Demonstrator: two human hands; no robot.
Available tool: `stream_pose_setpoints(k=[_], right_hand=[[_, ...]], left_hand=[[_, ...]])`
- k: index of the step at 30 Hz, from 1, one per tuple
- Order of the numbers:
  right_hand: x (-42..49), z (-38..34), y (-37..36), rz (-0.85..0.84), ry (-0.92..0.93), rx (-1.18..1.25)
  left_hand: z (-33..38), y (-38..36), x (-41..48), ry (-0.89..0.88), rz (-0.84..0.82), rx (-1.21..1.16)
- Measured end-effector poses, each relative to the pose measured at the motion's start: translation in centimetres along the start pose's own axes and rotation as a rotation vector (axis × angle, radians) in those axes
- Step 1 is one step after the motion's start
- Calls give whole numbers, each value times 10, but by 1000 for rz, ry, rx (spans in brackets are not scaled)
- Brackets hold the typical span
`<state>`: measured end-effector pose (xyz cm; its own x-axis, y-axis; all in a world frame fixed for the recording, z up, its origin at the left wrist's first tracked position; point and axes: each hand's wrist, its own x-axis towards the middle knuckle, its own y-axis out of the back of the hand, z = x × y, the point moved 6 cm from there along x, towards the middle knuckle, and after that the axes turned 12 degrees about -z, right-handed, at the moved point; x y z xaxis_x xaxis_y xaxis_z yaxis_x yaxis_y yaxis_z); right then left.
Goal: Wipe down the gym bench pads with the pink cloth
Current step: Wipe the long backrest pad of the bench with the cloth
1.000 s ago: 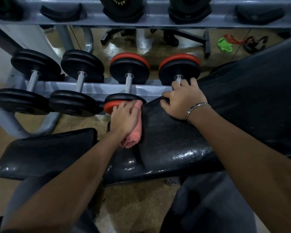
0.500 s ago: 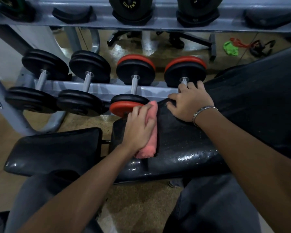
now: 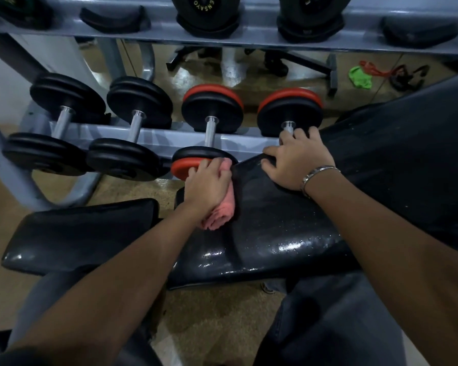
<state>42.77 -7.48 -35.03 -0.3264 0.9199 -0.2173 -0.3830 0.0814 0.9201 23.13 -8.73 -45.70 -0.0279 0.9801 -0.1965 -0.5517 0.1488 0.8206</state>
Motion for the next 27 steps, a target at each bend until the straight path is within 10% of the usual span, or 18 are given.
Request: stream_pose_setpoints(k=[7, 12, 17, 23, 27], right_hand=[[1, -1, 0, 18, -10, -20], [1, -2, 0, 5, -7, -11], [0, -2, 1, 26, -5, -9], [0, 0, 1, 7, -8, -10], [1, -3, 2, 13, -3, -8]], left_hand=[[20, -9, -39, -248, 92, -94], [14, -2, -1, 17, 27, -81], [23, -8, -74, -226, 165, -148], [34, -5, -57, 124, 132, -112], [39, -18, -112, -80, 224, -144]])
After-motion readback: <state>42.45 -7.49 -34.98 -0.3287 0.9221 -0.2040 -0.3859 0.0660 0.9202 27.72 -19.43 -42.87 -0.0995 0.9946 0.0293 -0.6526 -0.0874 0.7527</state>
